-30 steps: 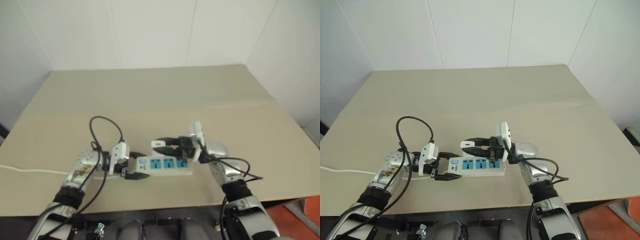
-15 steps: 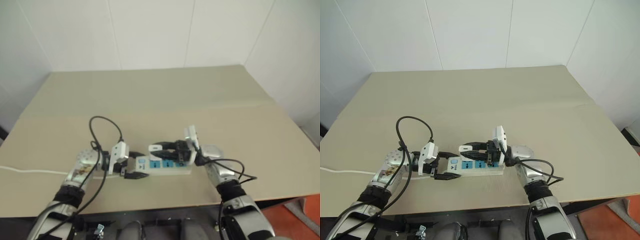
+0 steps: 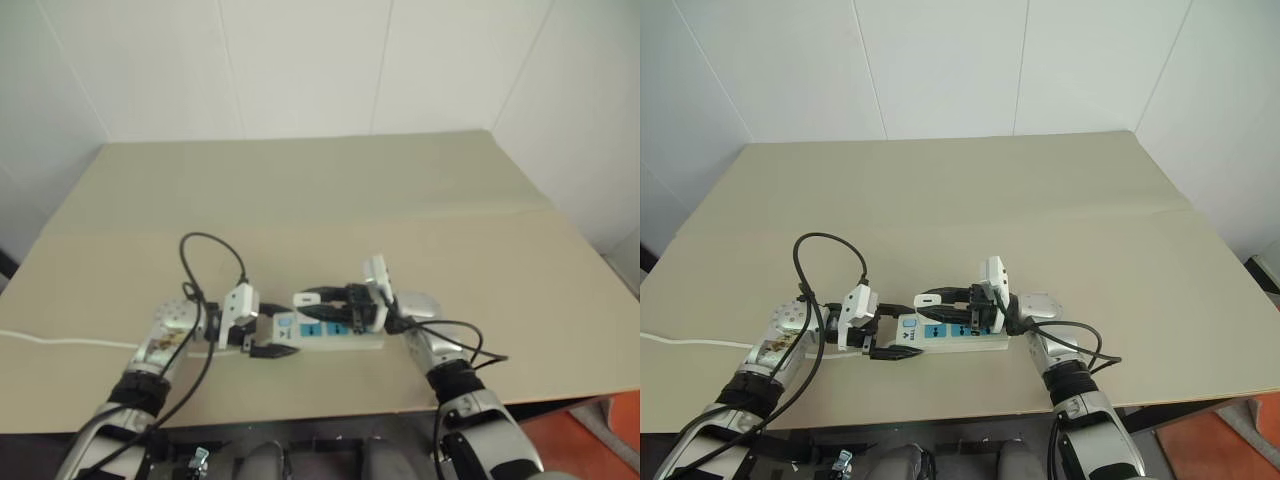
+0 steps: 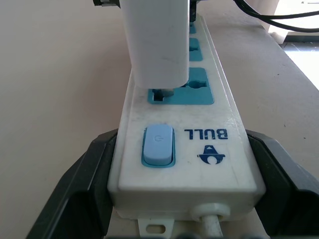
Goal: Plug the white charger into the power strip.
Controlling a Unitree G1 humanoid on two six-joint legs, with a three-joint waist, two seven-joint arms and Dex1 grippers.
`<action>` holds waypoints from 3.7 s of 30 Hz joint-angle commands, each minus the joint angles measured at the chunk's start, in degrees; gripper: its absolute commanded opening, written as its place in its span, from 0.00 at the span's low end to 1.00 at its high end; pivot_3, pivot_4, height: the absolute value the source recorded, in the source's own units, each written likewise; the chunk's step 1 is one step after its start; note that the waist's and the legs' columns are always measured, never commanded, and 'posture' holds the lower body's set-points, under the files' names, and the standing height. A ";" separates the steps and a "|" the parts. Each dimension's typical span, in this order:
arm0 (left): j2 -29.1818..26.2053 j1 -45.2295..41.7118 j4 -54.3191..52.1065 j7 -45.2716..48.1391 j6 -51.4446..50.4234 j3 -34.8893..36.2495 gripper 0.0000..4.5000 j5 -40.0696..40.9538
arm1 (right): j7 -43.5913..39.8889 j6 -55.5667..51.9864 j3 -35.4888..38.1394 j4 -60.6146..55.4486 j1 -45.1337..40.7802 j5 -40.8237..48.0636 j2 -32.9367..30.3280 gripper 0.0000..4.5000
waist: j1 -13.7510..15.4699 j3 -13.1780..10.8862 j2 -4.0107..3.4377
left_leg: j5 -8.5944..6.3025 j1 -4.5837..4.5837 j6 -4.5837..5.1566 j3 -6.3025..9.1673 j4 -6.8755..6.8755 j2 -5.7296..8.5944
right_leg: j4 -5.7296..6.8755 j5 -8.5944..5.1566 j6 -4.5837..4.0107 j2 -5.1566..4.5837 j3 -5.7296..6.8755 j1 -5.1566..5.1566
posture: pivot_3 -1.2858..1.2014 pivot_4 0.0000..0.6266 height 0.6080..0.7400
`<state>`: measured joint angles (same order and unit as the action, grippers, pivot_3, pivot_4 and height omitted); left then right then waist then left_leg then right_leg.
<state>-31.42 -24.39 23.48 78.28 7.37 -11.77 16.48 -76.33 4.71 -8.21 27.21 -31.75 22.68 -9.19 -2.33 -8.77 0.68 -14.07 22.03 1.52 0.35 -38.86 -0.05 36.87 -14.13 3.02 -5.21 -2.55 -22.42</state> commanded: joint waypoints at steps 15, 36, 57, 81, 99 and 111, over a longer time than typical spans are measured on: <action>-0.05 0.91 1.75 -0.45 -0.48 -1.07 0.73 -3.49 | 0.29 1.34 0.21 -1.03 1.58 -1.21 -1.17 0.25 | 0.16 0.00 0.00 | 0.00 -0.03 0.00 0.02 0.05 0.01 | -0.11 0.00 0.00 -0.03 0.03 0.08 | 0.52 0.24 1.00; -0.10 0.68 2.05 -0.02 -0.09 -1.21 0.73 -3.74 | -0.20 7.49 -2.57 5.22 2.31 -5.97 -0.51 0.25 | 0.12 0.01 0.01 | -0.01 -0.17 0.00 0.02 0.12 0.00 | -0.17 -0.01 -0.01 -0.03 0.03 0.19 | 0.52 0.24 1.00; -0.14 1.25 0.84 0.69 -0.64 -1.03 0.73 -4.23 | 1.41 9.68 -6.41 18.30 1.17 -11.11 -0.95 0.25 | -0.17 0.97 0.46 | -0.01 -1.00 -0.02 -0.11 0.57 -0.38 | -0.20 -0.12 -0.23 0.02 -0.04 0.51 | 0.52 0.24 1.00; 0.38 1.77 0.12 0.92 -1.31 -0.67 0.73 -4.52 | 3.61 13.43 -8.83 23.55 0.46 -14.45 -2.49 0.25 | -0.18 1.34 0.54 | -0.18 -1.98 -0.30 -0.10 1.66 -0.77 | -0.93 -0.34 -0.88 -0.40 -0.04 1.26 | 0.52 0.24 1.00; 0.91 1.73 0.52 1.12 -1.20 -0.64 0.73 -4.68 | 2.18 9.13 -7.29 18.39 0.85 -12.09 -3.61 0.99 | 0.26 2.18 1.17 | -0.24 -1.79 -0.39 0.27 2.18 -0.80 | -1.15 -0.77 -1.46 -0.85 0.12 1.19 | 0.52 0.24 1.00; 0.77 2.00 0.36 1.56 -1.47 -0.65 0.73 -4.76 | 1.36 -3.89 -3.56 -3.67 2.03 -5.94 -8.17 0.99 | 1.73 1.89 0.64 | -0.05 -0.26 -0.11 0.31 2.27 -0.72 | -1.38 -0.52 -1.12 -0.97 0.32 0.01 | 0.52 0.24 1.00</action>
<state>-29.97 -23.17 22.00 80.03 6.60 -11.42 13.61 -75.02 3.11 -11.91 24.91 -30.78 16.88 -16.28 -0.61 -6.88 1.32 -14.11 21.85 1.41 0.67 -36.59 -0.77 35.56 -14.65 1.89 -6.18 -2.20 -22.52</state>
